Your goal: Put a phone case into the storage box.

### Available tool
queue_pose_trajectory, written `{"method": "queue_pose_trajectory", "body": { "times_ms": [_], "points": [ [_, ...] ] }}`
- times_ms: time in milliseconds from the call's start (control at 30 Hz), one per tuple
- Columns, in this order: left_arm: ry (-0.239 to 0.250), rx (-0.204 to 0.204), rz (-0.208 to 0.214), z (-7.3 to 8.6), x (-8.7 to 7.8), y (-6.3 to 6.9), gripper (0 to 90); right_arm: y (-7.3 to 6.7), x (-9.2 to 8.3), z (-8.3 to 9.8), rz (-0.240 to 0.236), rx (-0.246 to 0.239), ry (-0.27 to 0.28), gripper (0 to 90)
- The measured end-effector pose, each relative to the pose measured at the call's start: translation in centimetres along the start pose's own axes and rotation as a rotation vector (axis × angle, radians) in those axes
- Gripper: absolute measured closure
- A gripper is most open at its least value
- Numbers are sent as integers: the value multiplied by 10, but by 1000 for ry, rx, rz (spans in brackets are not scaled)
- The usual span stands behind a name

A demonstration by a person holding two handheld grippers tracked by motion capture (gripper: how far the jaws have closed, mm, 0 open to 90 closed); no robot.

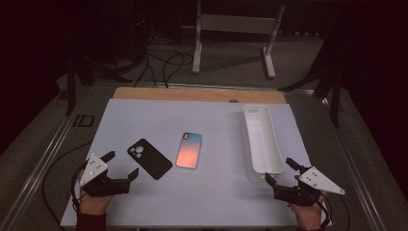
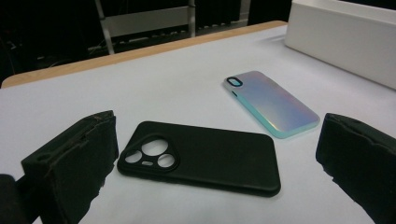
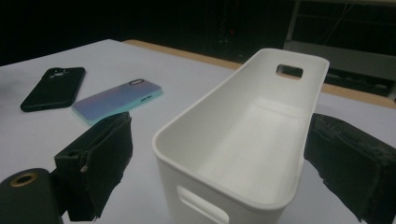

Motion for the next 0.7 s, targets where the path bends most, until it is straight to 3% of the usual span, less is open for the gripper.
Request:
{"method": "queue_pose_trajectory", "body": {
  "times_ms": [200, 567, 700],
  "points": [
    [-13, -32, -13, 0, 0, -2, 0, 0, 4, 4, 22, -17, -33, 78],
    [-17, -53, -22, -2, 1, -1, 0, 3, -1, 4, 45, -15, -22, 79],
    [-43, -49, -23, -5, 6, 2, 0, 4, -3, 3, 55, -16, -20, 79]
  ]
}}
Point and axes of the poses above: each handheld gripper's, and its own axes: x roughly forward along the jaws, z roughly out of its underside, y roughly to its right, the point moved 7 cm from there along x, roughly forward along the jaws, and after that the axes turned 8 degrees about -y, right-handed, at the moved point
